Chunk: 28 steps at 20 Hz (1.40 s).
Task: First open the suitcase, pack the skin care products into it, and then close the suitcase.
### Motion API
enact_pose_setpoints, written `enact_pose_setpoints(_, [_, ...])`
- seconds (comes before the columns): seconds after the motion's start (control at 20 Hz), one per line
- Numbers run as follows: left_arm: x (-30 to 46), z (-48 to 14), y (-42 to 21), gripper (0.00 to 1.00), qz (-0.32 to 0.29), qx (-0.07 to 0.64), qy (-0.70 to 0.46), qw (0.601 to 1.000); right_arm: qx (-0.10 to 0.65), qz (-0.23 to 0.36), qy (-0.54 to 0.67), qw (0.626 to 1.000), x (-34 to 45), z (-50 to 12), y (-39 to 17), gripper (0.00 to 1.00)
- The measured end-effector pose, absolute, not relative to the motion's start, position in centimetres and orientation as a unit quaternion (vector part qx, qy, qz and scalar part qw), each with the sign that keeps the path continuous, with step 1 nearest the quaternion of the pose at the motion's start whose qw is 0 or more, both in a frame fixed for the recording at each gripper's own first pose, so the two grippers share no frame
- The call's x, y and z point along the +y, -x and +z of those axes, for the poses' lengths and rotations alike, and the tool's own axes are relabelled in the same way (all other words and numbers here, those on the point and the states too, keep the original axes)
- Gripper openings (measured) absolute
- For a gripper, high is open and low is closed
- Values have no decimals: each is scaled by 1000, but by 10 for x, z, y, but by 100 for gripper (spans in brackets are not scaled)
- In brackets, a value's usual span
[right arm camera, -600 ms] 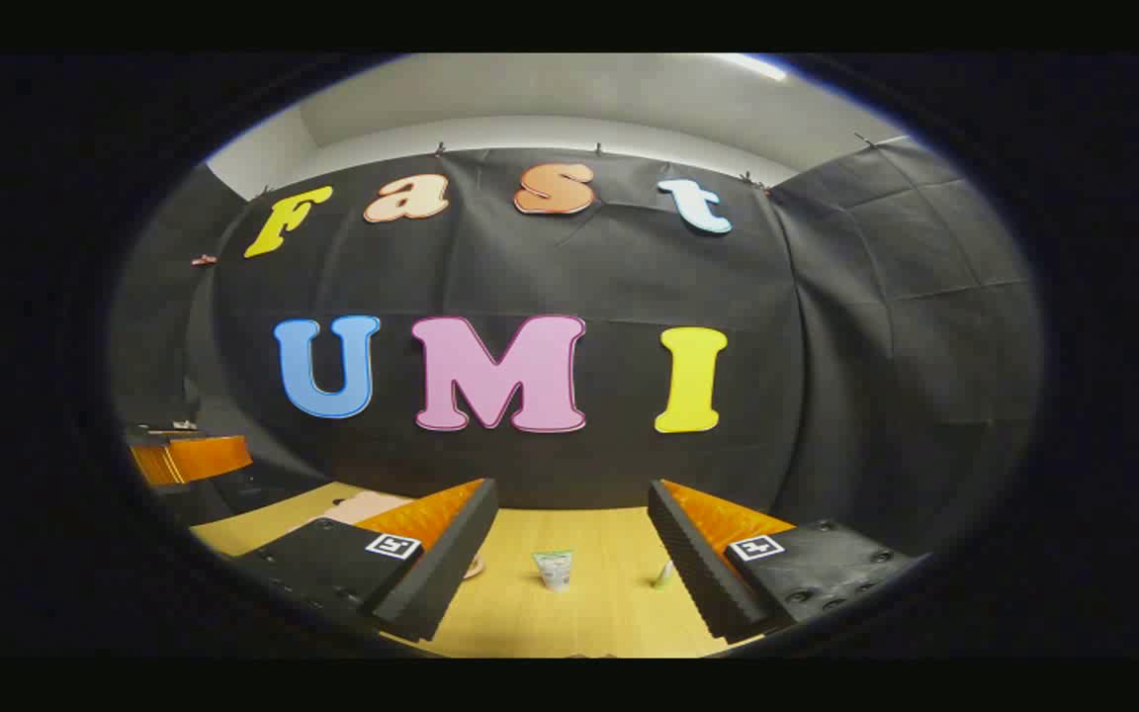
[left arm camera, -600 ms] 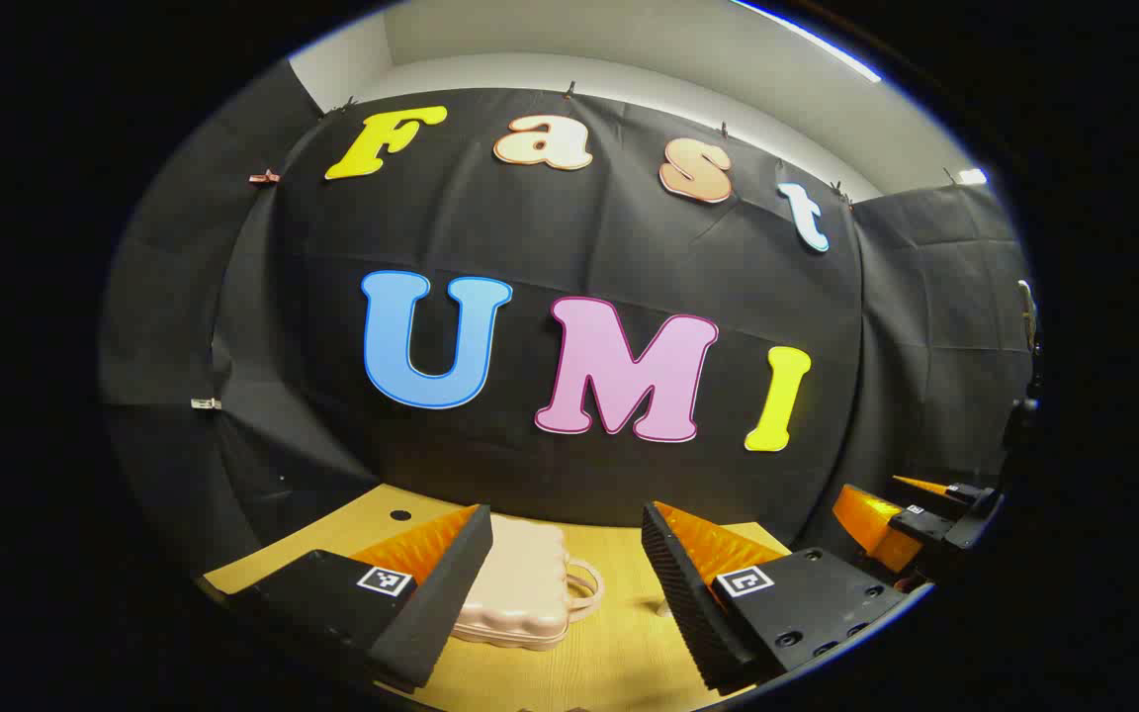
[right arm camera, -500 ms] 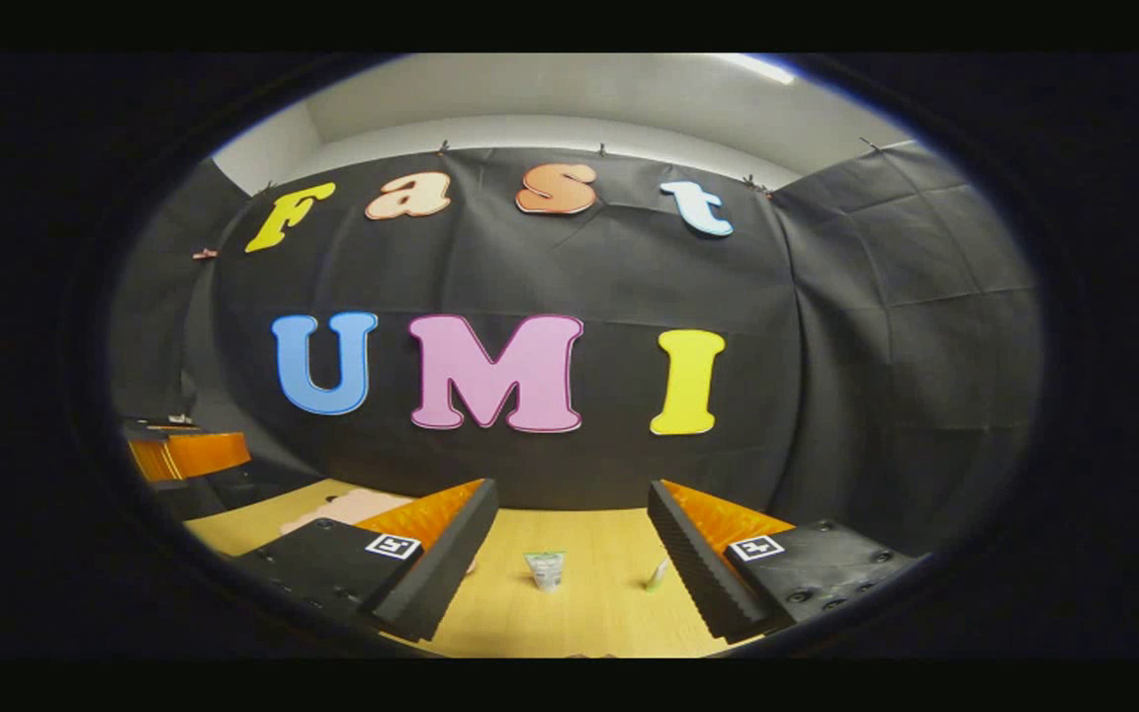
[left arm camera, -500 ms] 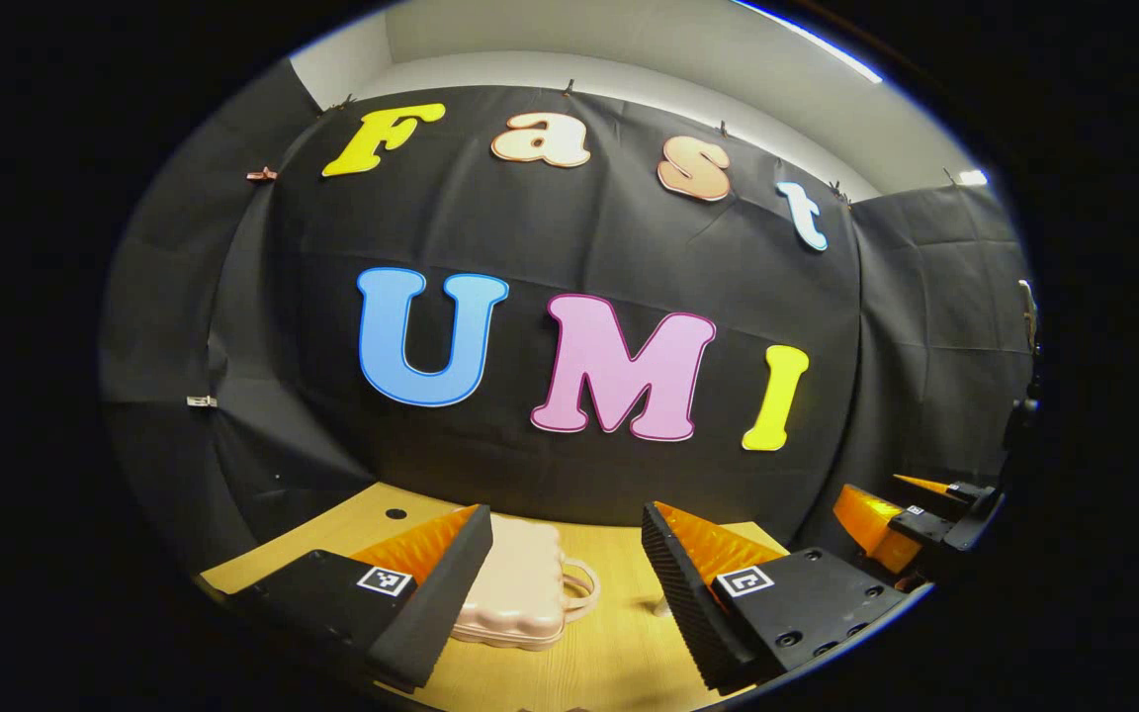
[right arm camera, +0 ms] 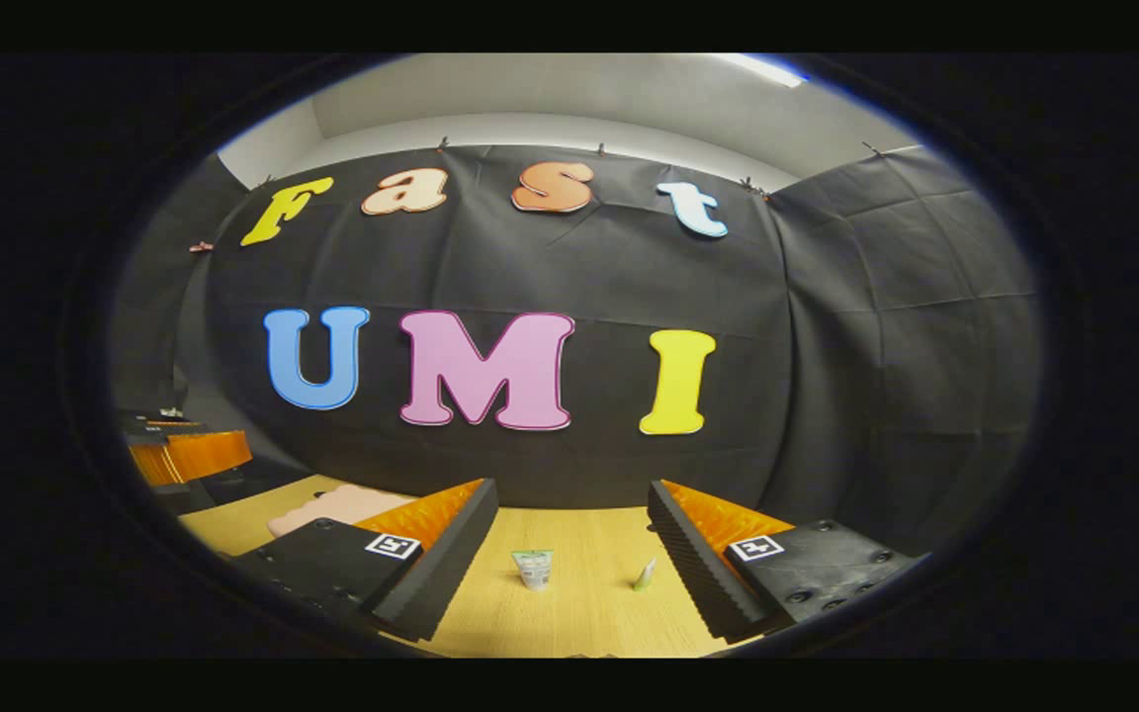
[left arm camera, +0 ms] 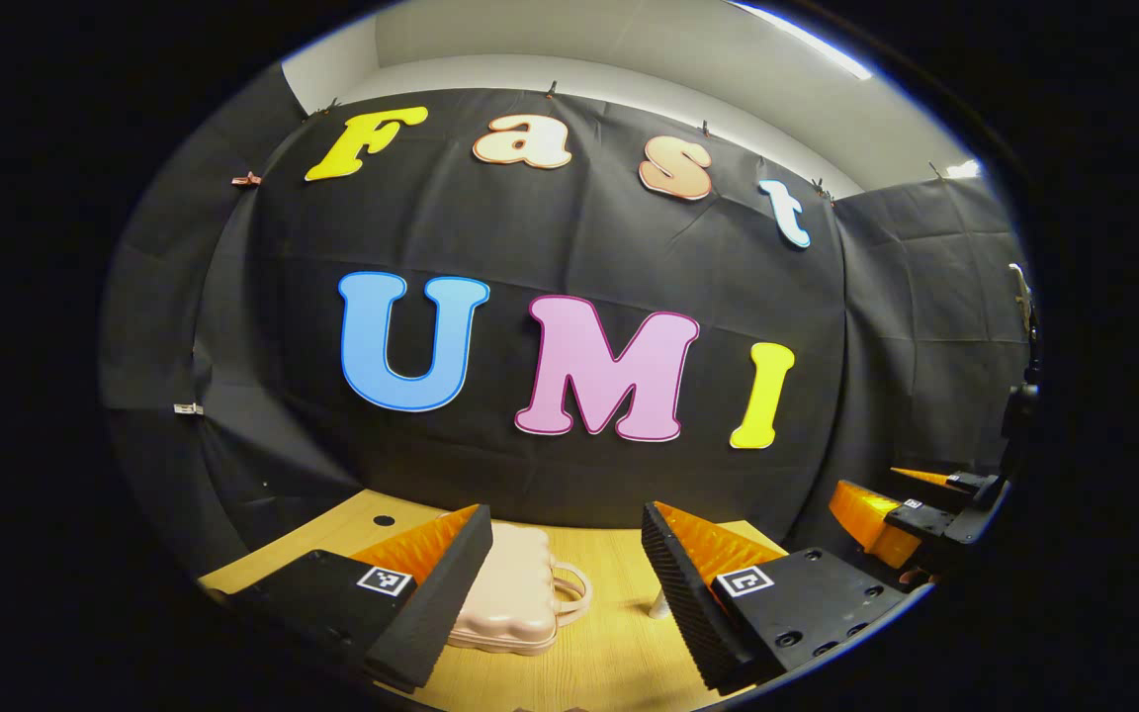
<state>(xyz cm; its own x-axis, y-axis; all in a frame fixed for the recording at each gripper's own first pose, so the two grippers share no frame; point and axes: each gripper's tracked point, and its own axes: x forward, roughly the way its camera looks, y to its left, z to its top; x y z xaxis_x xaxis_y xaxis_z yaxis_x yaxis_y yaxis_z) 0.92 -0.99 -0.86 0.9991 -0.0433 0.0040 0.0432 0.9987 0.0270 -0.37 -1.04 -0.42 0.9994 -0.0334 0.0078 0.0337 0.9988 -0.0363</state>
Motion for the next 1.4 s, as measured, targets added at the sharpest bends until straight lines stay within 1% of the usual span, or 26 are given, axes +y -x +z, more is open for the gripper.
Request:
enact_pose_setpoints(0.05, [-10,-10,-12,96,-23,0,-14,1000,-3,-19,20,1000,-12,-5,5,100])
enact_pose_setpoints(0.25, [-9,-16,-19,96,-24,10,-19,999,9,-31,16,999,-24,-15,6,100])
enact_pose_setpoints(0.4, [-20,-20,-28,96,-37,22,-12,999,19,-32,17,999,-29,-20,3,100])
enact_pose_setpoints(0.45, [-25,-24,-34,96,-44,32,-9,998,19,-31,17,999,-29,-19,1,100])
enact_pose_setpoints(0.5, [-31,-27,-41,95,-54,37,-10,998,17,-31,18,999,-30,-17,-1,97])
enact_pose_setpoints(0.6, [-41,-30,-65,96,-70,43,-21,996,12,-30,17,999,-34,-13,-8,97])
enact_pose_setpoints(0.65, [-46,-36,-78,96,-77,53,-27,995,12,-27,14,999,-35,-14,-12,100])
enact_pose_setpoints(0.7, [-52,-44,-93,96,-82,63,-29,994,13,-23,12,1000,-36,-15,-16,97])
enact_pose_setpoints(0.75, [-57,-53,-108,95,-84,72,-28,993,15,-21,13,1000,-39,-18,-21,97])
enact_pose_setpoints(0.8, [-61,-62,-125,96,-84,80,-28,993,17,-19,15,1000,-42,-21,-26,100])
enact_pose_setpoints(0.85, [-66,-73,-141,96,-86,91,-27,992,20,-18,17,999,-46,-25,-31,97])
enact_pose_setpoints(0.9, [-70,-91,-160,96,-87,107,-27,990,25,-19,19,999,-51,-30,-35,100])
enact_pose_setpoints(0.95, [-73,-108,-176,96,-87,124,-26,988,30,-19,20,999,-55,-36,-41,100])
enact_pose_setpoints(1.0, [-77,-125,-189,96,-89,144,-27,985,33,-19,21,999,-60,-42,-45,97])
enact_pose_setpoints(1.1, [-82,-159,-214,96,-92,173,-38,980,42,-19,31,998,-67,-56,-57,97])
enact_pose_setpoints(1.2, [-79,-191,-235,96,-85,205,-46,974,59,-26,37,997,-76,-73,-63,97])
enact_pose_setpoints(1.25, [-78,-204,-244,96,-80,220,-41,971,69,-28,32,997,-78,-83,-66,94])
enact_pose_setpoints(1.3, [-76,-220,-254,96,-72,232,-35,969,81,-29,23,996,-79,-94,-67,94])
enact_pose_setpoints(1.35, [-73,-232,-262,96,-64,244,-31,967,98,-27,14,995,-78,-107,-68,98])
enact_pose_setpoints(1.4, [-70,-245,-269,96,-62,258,-31,964,114,-27,9,993,-78,-120,-69,97])
